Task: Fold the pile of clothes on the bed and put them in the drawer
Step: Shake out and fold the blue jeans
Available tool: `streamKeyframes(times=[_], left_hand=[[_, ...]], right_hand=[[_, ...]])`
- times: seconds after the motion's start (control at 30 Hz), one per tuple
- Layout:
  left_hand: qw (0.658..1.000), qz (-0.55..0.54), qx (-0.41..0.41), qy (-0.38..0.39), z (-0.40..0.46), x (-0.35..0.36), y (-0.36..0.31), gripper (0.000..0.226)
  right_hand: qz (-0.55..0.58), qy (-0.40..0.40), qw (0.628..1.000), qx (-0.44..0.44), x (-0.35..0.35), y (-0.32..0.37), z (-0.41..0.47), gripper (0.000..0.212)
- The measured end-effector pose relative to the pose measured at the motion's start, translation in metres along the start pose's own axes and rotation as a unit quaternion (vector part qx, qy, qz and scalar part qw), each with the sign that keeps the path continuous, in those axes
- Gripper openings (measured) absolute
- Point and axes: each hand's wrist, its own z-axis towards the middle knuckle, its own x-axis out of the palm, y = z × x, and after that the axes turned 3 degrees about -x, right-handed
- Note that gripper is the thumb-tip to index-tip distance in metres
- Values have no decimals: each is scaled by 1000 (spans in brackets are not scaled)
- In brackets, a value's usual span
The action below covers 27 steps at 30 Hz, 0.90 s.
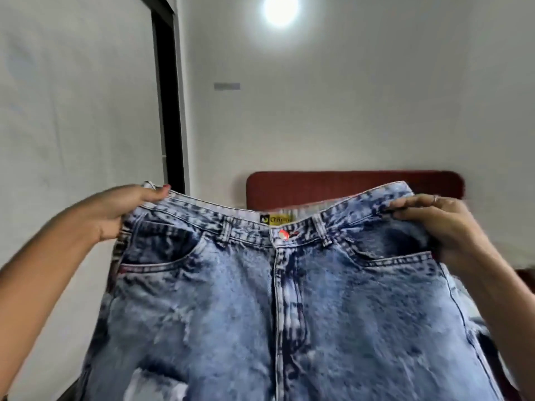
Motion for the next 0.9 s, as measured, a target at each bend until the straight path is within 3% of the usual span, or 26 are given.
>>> streamKeyframes(times=[0.07,0.17,0.23,0.43,0.53,0.67,0.8,0.9], left_hand=[[999,-15,-28,22,-11,22,1,32],[994,-80,-53,60,-15,61,-3,33],[991,-121,-16,58,-17,88,-6,31],[984,-169,50,23,-20,151,-9,23],[988,-143,53,-6,-24,157,-11,38],[985,-160,66,29,-35,155,-13,63],[989,-127,67,-47,-23,147,-1,33],[989,-131,55,-51,-17,132,4,37]], right_hand=[[-40,-33,998,-26,17,-7,0,35],[-62,-47,992,-98,58,-8,-9,54],[-50,-32,991,-117,89,-7,-16,59],[-79,0,991,-107,173,-24,-30,24],[-99,-1,991,-88,190,-27,-36,24],[-127,70,982,-120,198,-21,-51,8],[-135,191,962,-137,187,-23,-47,18],[-105,237,959,-112,167,-22,-34,22]])
